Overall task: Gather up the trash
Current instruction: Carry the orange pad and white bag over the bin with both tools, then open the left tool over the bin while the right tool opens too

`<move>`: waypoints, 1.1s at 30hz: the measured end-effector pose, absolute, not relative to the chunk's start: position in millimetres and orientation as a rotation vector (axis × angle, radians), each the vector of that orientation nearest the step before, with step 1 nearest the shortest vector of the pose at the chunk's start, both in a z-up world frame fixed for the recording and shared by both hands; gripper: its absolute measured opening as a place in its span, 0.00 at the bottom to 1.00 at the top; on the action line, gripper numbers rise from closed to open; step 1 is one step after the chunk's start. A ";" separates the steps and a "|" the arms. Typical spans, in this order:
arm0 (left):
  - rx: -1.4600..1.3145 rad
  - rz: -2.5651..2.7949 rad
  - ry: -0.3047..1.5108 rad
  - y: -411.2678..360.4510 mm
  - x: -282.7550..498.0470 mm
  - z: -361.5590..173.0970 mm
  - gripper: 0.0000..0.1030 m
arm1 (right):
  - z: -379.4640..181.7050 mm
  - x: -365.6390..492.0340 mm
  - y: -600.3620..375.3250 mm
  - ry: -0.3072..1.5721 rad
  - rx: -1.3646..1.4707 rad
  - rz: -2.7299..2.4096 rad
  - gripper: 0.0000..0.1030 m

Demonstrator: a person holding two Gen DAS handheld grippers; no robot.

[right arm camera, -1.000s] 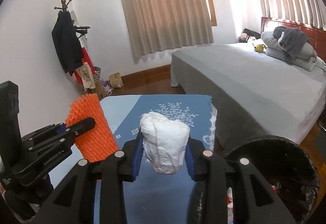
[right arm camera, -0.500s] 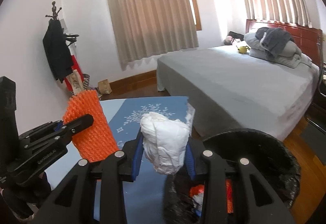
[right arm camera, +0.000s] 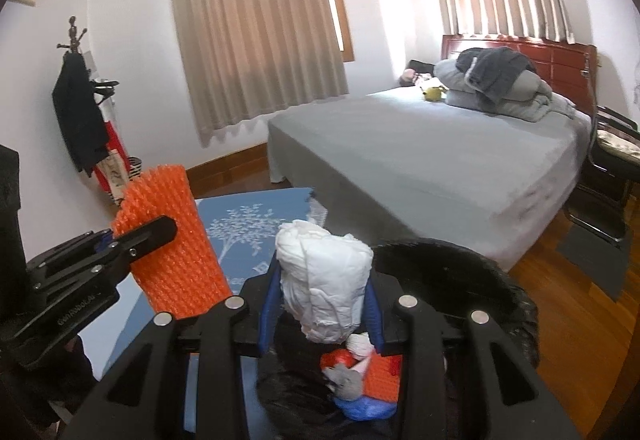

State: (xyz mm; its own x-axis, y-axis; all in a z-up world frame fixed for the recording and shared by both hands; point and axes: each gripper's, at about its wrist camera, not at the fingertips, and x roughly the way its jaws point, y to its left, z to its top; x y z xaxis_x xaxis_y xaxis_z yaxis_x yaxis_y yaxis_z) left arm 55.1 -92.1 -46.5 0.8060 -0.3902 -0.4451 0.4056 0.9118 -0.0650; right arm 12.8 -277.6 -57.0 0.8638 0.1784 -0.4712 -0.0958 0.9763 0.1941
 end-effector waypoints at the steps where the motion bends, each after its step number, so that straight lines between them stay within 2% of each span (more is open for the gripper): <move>1: 0.037 -0.435 0.472 -96.6 56.0 -48.4 0.13 | -57.7 12.7 -281.0 0.510 0.169 0.138 0.35; 26: 0.062 -0.572 0.566 -171.7 111.8 -101.7 0.14 | -92.3 33.8 -344.9 0.587 0.193 -0.009 0.36; 30: 0.063 -0.587 0.584 -173.1 118.9 -107.0 0.22 | -99.9 39.1 -349.1 0.605 0.195 -0.019 0.40; 32: 0.056 -0.591 0.594 -172.1 121.7 -109.3 0.32 | -103.1 41.1 -351.0 0.613 0.198 -0.026 0.42; 33: 0.054 -0.589 0.597 -171.2 122.3 -109.9 0.34 | -104.5 41.8 -351.6 0.616 0.199 -0.027 0.42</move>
